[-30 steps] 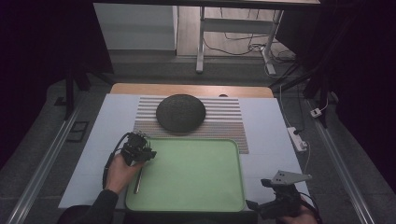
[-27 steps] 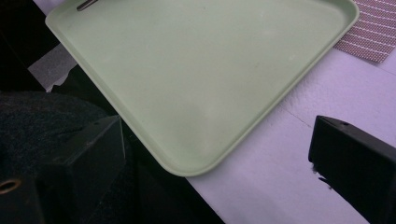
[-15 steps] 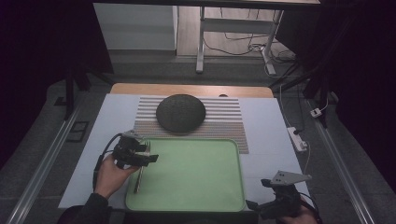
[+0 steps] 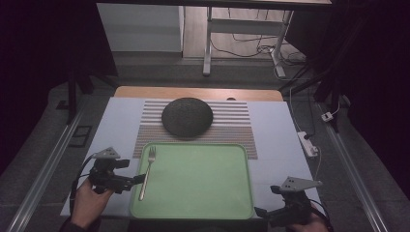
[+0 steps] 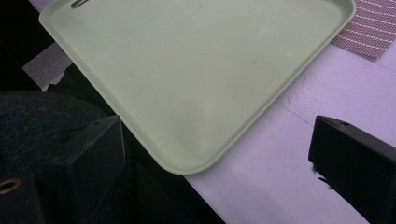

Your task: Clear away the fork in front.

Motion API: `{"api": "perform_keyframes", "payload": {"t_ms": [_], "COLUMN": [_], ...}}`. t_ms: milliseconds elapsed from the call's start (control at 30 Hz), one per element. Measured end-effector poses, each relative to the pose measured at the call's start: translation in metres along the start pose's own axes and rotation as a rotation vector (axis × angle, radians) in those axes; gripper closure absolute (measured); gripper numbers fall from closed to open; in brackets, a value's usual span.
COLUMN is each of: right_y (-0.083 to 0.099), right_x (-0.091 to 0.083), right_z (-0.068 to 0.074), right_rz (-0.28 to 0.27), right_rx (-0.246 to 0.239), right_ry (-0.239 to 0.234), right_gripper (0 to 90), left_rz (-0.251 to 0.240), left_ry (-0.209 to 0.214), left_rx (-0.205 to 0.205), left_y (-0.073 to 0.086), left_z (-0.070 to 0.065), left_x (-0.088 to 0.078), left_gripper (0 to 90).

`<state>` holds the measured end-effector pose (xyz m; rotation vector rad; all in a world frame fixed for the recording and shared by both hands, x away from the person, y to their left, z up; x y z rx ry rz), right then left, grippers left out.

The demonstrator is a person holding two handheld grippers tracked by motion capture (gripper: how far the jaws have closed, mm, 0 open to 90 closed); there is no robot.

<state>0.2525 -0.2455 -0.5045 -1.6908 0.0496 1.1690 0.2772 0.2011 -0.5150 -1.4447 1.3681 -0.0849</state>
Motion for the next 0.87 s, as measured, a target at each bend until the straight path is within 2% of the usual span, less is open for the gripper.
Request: {"api": "perform_keyframes", "payload": {"t_ms": [100,300,467,667,800,867], "right_y": [0.0,0.0,0.0,0.0,0.0,0.001], "right_x": [0.0,0.0,0.001,0.001,0.001,0.001], "right_z": [0.0,0.0,0.0,0.0,0.0,0.0], "right_rz": [0.002,0.005,0.007,0.011,0.014,0.017], "right_rx": [0.002,0.005,0.007,0.008,0.009,0.005], "right_ry": [-0.001,-0.001,-0.001,0.004,0.007,0.009], "right_gripper": [3.6,3.6,3.6,3.6,3.6,3.6], "left_rz": [-0.022,-0.044,-0.027,0.004,0.019,0.009], "left_ry": [0.011,0.005,-0.024,-0.086,-0.092,-0.097], "left_rx": [-0.009,-0.017,-0.043,-0.062,-0.075,-0.088], "left_y": [0.008,0.022,0.033,0.042,0.043,0.041], "left_z": [-0.001,0.0,0.002,0.003,0.004,0.005], "left_x": [-0.009,-0.022,-0.028,-0.034,-0.034,-0.034], "left_gripper": [3.4,0.7,0.0,0.0,0.0,0.0]}}
Point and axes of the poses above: each handheld gripper's, and its own axes: x roughly forward along the jaws, y roughly out of its underside, z roughly to its left, the point moved 7 cm from there along x, roughly forward along the jaws, and after that the axes turned 11 degrees about y, right-handed, at the moved point
